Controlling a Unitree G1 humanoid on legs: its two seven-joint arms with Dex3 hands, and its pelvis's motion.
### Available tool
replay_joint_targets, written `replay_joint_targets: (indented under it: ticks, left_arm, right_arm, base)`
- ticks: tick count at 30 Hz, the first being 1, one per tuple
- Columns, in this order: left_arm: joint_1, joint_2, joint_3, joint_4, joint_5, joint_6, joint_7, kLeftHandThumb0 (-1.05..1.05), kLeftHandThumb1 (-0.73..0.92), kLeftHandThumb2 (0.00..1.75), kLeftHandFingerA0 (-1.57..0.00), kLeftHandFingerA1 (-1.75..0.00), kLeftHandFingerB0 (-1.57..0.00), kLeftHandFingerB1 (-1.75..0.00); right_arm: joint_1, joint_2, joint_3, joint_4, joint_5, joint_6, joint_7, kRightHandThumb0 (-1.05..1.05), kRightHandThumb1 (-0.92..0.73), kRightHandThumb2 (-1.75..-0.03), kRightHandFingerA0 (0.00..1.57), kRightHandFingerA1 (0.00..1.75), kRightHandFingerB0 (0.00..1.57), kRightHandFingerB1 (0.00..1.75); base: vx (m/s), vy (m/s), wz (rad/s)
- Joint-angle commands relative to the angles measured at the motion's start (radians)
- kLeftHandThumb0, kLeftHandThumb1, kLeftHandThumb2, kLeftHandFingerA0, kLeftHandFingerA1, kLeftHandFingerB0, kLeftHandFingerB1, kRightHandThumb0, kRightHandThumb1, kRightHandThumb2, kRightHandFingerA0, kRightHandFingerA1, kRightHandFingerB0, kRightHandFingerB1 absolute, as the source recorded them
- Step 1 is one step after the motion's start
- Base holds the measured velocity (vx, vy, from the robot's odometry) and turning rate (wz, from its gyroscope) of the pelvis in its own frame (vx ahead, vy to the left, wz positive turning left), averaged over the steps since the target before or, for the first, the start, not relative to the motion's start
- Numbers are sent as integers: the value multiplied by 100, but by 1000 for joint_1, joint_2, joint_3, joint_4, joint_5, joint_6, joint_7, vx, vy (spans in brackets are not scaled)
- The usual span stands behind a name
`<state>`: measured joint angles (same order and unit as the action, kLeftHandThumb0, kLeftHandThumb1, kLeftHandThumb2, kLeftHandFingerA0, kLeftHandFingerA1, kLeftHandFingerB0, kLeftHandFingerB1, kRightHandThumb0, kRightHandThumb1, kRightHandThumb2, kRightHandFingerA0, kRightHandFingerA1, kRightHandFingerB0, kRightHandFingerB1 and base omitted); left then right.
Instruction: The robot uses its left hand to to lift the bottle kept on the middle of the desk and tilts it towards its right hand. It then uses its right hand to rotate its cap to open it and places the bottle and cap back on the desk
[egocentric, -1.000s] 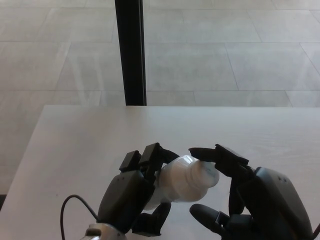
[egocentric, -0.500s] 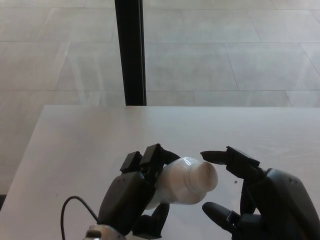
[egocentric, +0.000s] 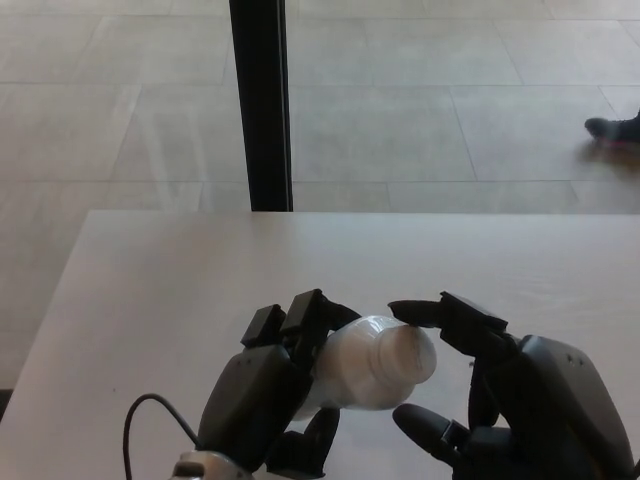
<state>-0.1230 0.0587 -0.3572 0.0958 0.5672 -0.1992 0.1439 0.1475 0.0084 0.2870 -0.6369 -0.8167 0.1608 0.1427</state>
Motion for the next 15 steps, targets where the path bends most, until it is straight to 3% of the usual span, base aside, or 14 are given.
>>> replay_joint_targets:
  ticks: [1,10,12,15]
  left_arm:
    - [-4,11,5,-4,4,9,5,20,49,160,-118,-175,-111,-155]
    - [-10,13,7,14,4,-16,34,21,49,163,-119,-175,-113,-154]
    - [-5,11,8,-7,9,12,22,23,48,163,-121,-175,-114,-155]
    - [-3,16,6,-14,11,14,15,21,49,160,-121,-175,-113,-155]
  right_arm:
    - [-9,-8,2,3,3,3,-15,-57,-59,-63,89,159,45,50]
    - [-3,-24,-16,16,2,9,-24,-53,-60,-63,91,158,47,51]
    - [1,-35,-27,18,10,4,-21,-41,-67,-59,98,143,49,49]
    - [6,-34,-28,21,19,1,-23,-37,-68,-60,99,141,50,49]
  base:
    - [0,0,0]
    - [0,0,0]
    - [0,0,0]
    - [0,0,0]
